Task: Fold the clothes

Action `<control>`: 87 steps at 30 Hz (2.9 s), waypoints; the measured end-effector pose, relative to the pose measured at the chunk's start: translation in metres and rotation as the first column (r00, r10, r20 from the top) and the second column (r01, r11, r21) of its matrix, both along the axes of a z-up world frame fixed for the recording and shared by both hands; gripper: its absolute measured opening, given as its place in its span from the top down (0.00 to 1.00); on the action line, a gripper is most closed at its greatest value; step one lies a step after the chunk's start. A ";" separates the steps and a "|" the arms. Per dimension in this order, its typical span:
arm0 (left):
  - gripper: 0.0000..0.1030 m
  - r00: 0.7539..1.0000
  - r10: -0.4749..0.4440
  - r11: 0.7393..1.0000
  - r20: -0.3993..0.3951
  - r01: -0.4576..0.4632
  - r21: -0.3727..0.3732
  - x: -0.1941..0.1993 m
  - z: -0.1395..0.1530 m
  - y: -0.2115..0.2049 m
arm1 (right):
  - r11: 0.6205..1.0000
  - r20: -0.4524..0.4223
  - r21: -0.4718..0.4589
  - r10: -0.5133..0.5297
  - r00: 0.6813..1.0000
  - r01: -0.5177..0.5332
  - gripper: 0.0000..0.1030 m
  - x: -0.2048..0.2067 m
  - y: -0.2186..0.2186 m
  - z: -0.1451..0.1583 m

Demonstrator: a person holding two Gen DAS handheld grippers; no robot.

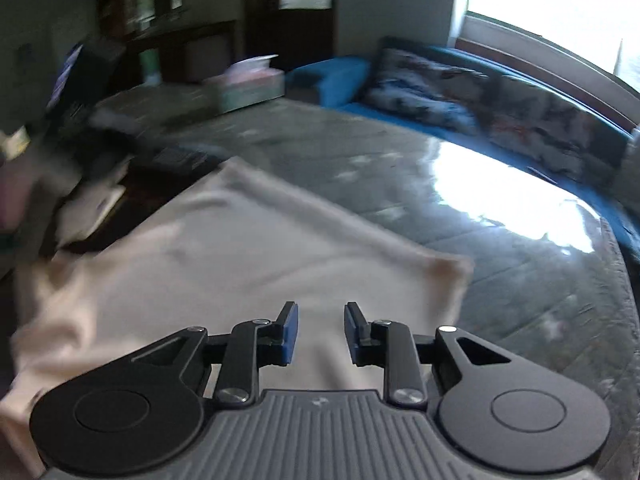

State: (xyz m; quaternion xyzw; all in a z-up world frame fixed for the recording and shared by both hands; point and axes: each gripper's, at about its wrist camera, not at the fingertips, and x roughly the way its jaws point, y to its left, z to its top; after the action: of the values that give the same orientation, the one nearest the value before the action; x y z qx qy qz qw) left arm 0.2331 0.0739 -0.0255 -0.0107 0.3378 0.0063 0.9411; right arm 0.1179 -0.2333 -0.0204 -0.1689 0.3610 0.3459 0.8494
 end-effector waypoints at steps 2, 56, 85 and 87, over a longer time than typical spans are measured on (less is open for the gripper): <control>0.88 0.999 -0.047 0.998 0.010 0.047 -0.047 -0.007 0.011 -0.007 | 1.000 -0.019 -0.011 0.029 0.999 -0.029 0.76 -0.015 0.002 -0.003; 0.88 0.947 -0.318 0.943 -0.039 0.311 -0.120 -0.021 -0.023 -0.077 | 0.904 -0.014 -0.075 0.421 0.907 -0.421 0.91 -0.146 0.039 -0.012; 0.81 0.903 -0.430 0.900 0.001 0.429 -0.078 -0.092 -0.005 -0.105 | 0.983 -0.021 0.135 -0.123 0.992 0.124 0.84 -0.147 -0.093 0.019; 0.81 0.884 -0.467 0.881 0.000 0.465 -0.088 -0.109 -0.004 -0.113 | 0.961 -0.007 0.153 -0.230 0.973 0.229 0.84 -0.146 -0.120 0.021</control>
State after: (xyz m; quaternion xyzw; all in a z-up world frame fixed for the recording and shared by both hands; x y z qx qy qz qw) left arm 0.1238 -0.0387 -0.0296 0.0307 0.3405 -0.2343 0.9101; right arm -0.0284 -0.3534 0.0006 -0.0623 0.3458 0.2709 0.8962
